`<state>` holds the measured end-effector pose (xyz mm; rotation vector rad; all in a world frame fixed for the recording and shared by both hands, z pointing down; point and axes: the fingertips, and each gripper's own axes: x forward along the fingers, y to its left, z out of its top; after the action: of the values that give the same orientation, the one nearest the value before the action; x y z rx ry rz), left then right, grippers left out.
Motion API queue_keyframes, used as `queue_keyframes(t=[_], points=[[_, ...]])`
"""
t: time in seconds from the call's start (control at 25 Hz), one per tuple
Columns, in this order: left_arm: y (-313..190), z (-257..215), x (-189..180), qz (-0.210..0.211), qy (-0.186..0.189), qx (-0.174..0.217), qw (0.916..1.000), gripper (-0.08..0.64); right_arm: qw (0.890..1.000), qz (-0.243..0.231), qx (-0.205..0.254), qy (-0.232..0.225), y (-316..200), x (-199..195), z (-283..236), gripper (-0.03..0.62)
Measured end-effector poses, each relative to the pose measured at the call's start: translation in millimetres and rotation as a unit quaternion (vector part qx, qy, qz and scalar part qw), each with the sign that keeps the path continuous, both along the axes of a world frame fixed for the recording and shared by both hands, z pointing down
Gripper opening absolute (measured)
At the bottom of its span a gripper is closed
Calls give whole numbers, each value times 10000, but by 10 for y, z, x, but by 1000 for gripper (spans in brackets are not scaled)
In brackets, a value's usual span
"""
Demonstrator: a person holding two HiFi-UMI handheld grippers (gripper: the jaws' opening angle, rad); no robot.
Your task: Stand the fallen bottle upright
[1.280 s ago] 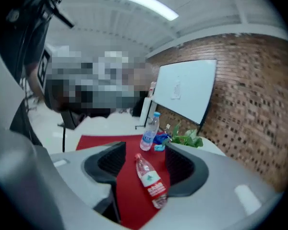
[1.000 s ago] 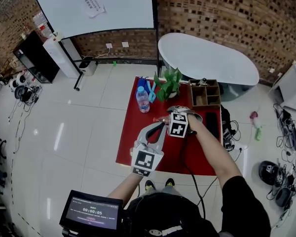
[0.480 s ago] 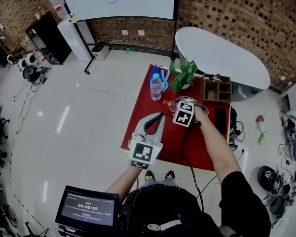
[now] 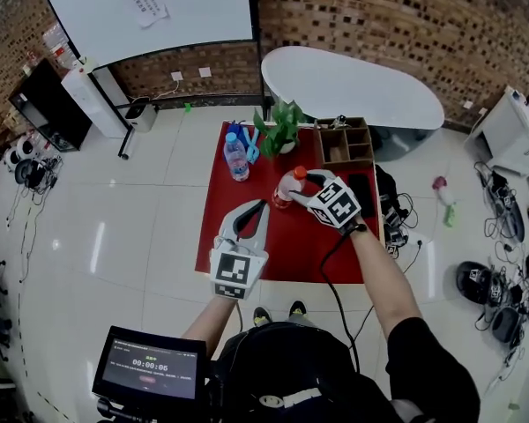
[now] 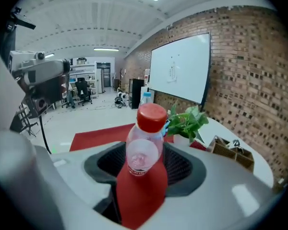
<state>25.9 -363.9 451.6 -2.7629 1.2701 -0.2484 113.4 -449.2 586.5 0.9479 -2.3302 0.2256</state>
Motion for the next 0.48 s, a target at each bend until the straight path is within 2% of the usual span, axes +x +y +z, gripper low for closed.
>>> queue_keyframes(t=[0.36, 0.48], points=[[73, 77, 41, -38, -78, -66, 9999, 2, 9992, -162, 191, 326, 143, -129, 135, 247], [70, 70, 42, -88, -92, -75, 9999, 2, 9999, -83, 57, 105, 138, -123, 111, 249]])
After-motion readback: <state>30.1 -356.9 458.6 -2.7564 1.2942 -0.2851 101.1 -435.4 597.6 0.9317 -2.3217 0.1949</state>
